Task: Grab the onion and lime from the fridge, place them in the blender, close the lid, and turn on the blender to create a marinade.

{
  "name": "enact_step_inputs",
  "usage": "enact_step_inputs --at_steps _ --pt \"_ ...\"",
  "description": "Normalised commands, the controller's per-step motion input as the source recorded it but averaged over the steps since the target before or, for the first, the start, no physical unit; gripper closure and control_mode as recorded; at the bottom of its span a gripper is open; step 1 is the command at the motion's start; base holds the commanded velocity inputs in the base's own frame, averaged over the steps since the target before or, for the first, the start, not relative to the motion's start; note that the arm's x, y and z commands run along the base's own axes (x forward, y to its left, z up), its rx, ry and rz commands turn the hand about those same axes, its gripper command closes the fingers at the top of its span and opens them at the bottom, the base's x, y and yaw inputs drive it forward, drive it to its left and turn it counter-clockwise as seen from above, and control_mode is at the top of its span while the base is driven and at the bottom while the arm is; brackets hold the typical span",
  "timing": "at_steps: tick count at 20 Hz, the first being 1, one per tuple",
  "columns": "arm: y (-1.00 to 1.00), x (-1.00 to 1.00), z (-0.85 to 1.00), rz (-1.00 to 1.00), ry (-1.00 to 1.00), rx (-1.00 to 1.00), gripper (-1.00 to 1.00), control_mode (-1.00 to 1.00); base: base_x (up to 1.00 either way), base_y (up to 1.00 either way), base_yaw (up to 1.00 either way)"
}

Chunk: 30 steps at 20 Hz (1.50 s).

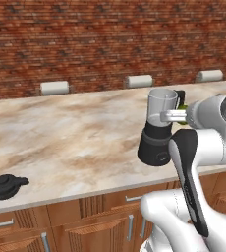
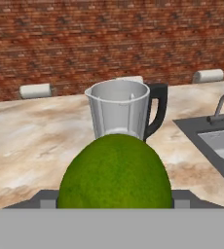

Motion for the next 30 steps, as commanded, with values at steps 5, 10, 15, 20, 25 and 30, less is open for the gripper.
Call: enact_step_inputs --at_steps 5,10,15,20,25,30 --pt "-0.44 0.17 1.00 0.01 0.00 0.02 1.00 -1.00 0.00 0.00 0.00" --pt "-0.14 0.88 0.60 0.00 0.18 0.02 1.00 -1.00 0.00 0.00 0.00" --pt "0.00 0.90 -0.07 0.00 0.27 0.00 1.00 -1.00 0.00 0.00 0.00" --pt "0.00 0.73 -0.51 0.00 0.11 0.00 1.00 -1.00 0.00 0.00 0.00" --pt "0.00 0.60 -0.68 0.00 0.11 0.00 1.00 -1.00 0.00 0.00 0.00" --pt "0.00 0.12 -0.94 0.00 0.05 0.00 1.00 -1.00 0.00 0.00 0.00"
